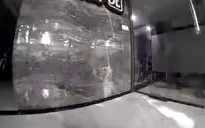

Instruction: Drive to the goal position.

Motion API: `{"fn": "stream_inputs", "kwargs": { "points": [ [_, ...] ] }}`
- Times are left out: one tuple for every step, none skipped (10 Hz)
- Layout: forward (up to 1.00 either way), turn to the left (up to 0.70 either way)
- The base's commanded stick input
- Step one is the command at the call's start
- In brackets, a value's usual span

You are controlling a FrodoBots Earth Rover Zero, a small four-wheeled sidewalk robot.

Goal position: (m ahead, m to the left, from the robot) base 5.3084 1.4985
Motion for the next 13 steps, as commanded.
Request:
{"fn": "stream_inputs", "kwargs": {
  "points": [
    [0.45, -0.27],
    [0.45, -0.27],
    [0.45, -0.27],
    [0.45, -0.27],
    [0.45, -0.27],
    [0.45, -0.08],
    [0.45, 0.00],
    [0.45, 0.00],
    [0.45, 0.00],
    [0.45, 0.00],
    [0.45, -0.04],
    [0.45, -0.27],
    [0.45, -0.27]
  ]
}}
